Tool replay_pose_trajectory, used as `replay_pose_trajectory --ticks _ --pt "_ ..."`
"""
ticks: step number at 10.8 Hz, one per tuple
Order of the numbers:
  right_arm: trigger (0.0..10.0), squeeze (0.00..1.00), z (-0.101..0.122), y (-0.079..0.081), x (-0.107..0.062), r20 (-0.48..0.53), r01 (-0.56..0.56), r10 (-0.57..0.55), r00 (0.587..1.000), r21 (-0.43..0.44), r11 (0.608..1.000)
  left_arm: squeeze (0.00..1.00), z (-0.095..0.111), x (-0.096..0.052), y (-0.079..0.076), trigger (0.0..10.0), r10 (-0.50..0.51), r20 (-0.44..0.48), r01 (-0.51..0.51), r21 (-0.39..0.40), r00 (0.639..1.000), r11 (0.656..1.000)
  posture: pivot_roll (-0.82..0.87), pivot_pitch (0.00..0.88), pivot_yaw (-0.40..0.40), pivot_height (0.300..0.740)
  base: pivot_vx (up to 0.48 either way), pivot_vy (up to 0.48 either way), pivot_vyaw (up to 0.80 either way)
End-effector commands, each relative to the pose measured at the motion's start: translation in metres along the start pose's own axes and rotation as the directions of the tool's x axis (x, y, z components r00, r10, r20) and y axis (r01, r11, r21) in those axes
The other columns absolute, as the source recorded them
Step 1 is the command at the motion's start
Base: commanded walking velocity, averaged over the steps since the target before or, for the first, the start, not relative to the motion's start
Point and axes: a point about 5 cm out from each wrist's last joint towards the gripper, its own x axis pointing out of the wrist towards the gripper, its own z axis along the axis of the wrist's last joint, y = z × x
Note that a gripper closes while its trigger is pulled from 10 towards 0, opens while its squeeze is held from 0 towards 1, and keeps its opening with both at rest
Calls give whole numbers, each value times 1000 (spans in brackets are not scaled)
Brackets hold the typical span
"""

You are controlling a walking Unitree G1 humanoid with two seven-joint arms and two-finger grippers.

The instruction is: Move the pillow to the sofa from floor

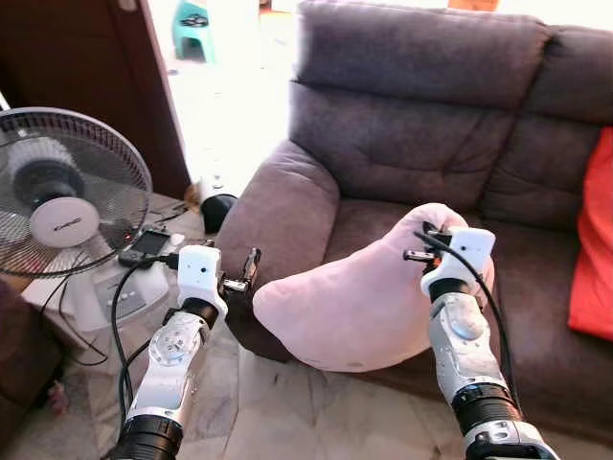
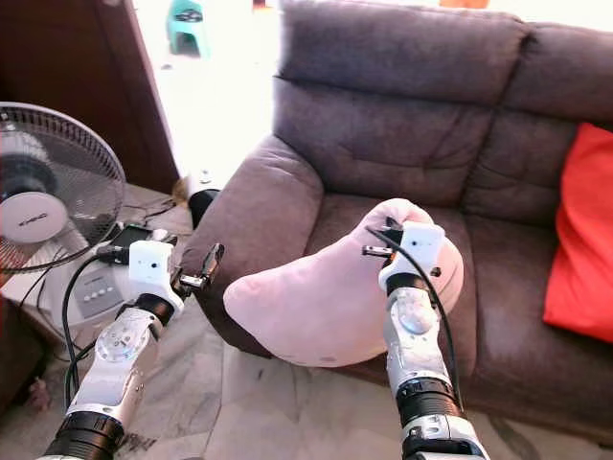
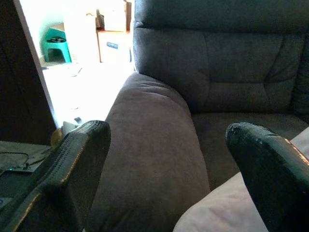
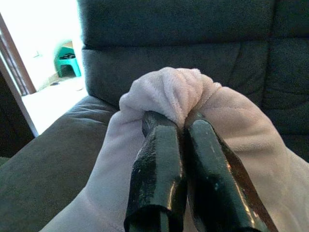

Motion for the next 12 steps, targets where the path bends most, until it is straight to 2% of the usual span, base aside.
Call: replay_pose_trajectory --ticks 1,4,6,12 --pt "10000 0 8 3 5 34 -8 8 999 -3 1000 0 0 0 0 10000 -10 1 10 20 1000 1000 117 0 -36 740 0 0 0" --pt "10000 0 7 4 5 24 -15 15 1000 -21 1000 0 1 1 -2 10000 -13 10 13 19 1000 1000 114 0 -31 740 268 0 0" --pt "10000 0 6 6 6 11 -18 19 1000 -15 1000 0 1 1 -2 10000 -13 12 13 20 1000 1000 115 0 -30 740 294 0 -697" --pt "10000 0 13 11 10 41 -41 43 998 -43 998 0 4 2 -1 10000 -6 16 6 19 1000 1000 122 0 -39 740 294 0 0"
